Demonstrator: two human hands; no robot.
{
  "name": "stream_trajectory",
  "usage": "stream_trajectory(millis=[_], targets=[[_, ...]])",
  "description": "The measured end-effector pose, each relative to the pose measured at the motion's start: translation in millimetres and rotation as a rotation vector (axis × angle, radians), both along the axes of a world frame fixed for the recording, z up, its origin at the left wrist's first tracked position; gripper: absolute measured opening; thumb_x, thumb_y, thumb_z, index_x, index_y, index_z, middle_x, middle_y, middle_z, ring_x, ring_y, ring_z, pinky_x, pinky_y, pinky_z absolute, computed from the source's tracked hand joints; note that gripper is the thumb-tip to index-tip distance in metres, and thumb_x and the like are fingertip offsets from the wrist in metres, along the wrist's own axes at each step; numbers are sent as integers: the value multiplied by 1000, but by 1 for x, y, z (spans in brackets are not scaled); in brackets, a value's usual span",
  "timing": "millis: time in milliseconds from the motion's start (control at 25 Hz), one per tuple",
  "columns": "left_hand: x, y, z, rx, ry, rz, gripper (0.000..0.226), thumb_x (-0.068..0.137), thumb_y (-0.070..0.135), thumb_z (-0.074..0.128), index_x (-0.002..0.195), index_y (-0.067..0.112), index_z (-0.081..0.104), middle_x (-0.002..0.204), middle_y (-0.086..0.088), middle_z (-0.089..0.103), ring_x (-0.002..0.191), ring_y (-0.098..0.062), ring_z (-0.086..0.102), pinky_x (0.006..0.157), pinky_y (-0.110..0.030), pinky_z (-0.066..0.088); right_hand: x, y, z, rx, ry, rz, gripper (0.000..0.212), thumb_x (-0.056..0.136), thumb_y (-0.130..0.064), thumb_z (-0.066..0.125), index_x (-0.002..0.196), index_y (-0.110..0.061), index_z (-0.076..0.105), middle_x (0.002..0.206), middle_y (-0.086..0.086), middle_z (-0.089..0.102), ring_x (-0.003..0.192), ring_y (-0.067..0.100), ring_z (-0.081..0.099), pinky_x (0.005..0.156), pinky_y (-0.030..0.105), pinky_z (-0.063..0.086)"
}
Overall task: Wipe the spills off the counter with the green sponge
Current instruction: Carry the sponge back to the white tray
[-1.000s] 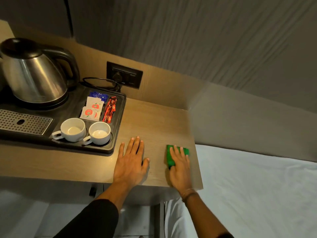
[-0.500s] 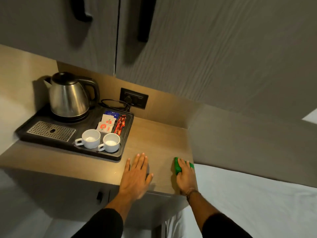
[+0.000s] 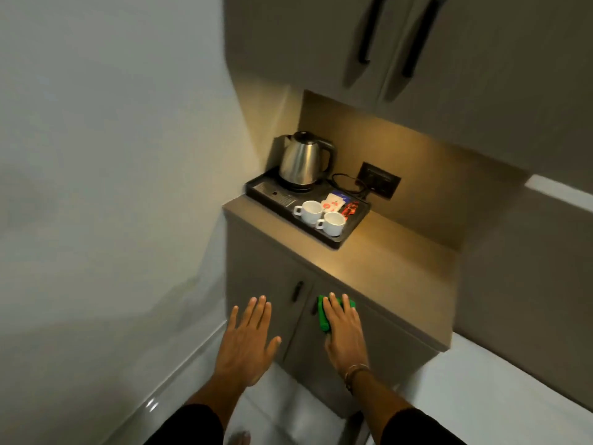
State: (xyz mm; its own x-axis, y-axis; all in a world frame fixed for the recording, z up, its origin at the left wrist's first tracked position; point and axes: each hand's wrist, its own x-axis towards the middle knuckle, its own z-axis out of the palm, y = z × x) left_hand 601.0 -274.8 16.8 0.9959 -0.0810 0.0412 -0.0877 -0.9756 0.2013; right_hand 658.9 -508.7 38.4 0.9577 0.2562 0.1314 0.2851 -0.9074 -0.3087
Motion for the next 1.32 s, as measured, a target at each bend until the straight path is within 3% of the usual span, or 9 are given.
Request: stream_trajectory(millis=[80,240,440,760,960,1040,1160,1320], targets=[[-71,46,-6,-2,19,143,83,98,61,14,164,10,16,173,-11,13,159,-30,8,127,-58,10,-43,57,-13,18,30,127,88,78,5,55,156,-25,26,168,-2,20,157,27,3,128,45,5],[-189,120,-13,22,87,362,79,105,60,25,165,12,6,174,-9,3,159,-29,-3,123,-54,-7,-126,158,-31,59,84,342,89,76,6,55,156,-21,29,167,-1,23,157,28,4,128,47,8],[-345,203,-25,39,112,650,79,106,63,20,164,14,-4,173,-8,-10,157,-27,-15,119,-51,-22,-250,289,-49,50,134,622,89,79,7,53,158,-22,23,167,-1,22,156,28,6,127,41,3],[-549,334,-41,15,247,968,80,106,64,18,163,15,-8,172,-9,-14,155,-31,-21,126,-57,-10,-446,477,-56,27,190,913,82,88,-2,56,158,-28,20,168,-6,15,157,24,-1,127,42,5],[-638,412,-58,7,264,1038,85,98,70,-1,164,17,-4,172,-8,-10,156,-29,-19,126,-53,-11,-531,570,-72,-20,221,1041,76,97,-27,59,158,-32,13,165,-12,1,155,21,-8,125,43,0],[-660,437,-67,26,263,1043,85,95,66,-4,164,15,0,171,-11,-9,156,-33,-18,128,-54,-6,-548,601,-85,-67,209,1055,81,98,-20,58,158,-33,6,165,-13,-4,155,22,-10,123,41,-6],[-677,461,-78,-9,280,1032,83,97,64,-3,162,15,-8,170,-13,-18,155,-32,-23,127,-54,-9,-553,630,-100,-136,170,1046,82,95,-8,55,158,-29,7,169,-5,2,153,24,-13,122,43,-9],[-685,476,-97,-27,277,995,78,104,60,13,164,12,-1,172,-14,-9,157,-33,-17,128,-56,-4,-552,649,-122,-239,209,1039,78,98,-10,49,159,-26,3,170,-1,-1,153,28,-16,123,45,-9]])
